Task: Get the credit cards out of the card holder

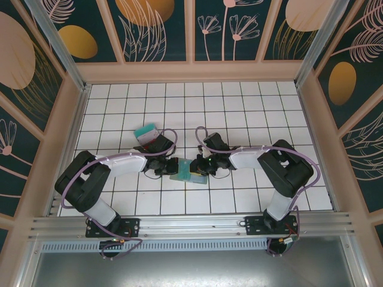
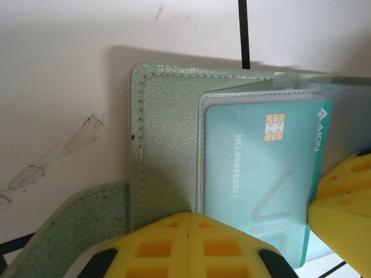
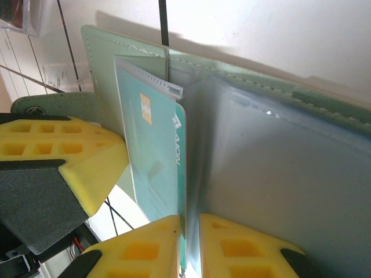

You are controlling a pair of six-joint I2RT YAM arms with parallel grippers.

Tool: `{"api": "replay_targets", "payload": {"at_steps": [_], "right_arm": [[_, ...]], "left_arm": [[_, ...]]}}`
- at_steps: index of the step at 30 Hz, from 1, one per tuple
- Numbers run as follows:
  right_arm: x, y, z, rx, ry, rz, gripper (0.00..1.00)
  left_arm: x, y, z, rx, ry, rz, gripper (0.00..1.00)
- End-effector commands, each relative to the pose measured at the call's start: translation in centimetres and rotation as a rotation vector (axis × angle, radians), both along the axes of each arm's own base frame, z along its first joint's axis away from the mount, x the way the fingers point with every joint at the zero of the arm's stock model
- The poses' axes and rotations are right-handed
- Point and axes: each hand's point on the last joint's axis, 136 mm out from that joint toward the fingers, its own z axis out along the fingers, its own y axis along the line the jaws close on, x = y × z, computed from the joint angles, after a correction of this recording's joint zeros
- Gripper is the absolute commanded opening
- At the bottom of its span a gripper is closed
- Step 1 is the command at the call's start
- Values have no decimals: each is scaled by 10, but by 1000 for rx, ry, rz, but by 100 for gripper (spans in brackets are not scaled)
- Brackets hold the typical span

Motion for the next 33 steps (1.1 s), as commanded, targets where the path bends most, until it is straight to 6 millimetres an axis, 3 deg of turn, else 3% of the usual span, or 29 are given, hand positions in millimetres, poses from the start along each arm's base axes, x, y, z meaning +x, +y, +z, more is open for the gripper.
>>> {"api": "replay_targets", "payload": {"at_steps": [1,7,22,33], "right_arm": [[-2,-6,1,-4,7,-16,12],[-2,-4,0,0,12,-10,0],[-3,-5,-2,-11,15,-15,0],[-5,-12,1,-22,5,-19,0]], "left_arm": [[-17,29,-31,145,80,33,0],[-15,28,-30,142,78,31,0],[7,5,15,38,-6,30,9],[-2,11,-3,63,33,28,5]]}}
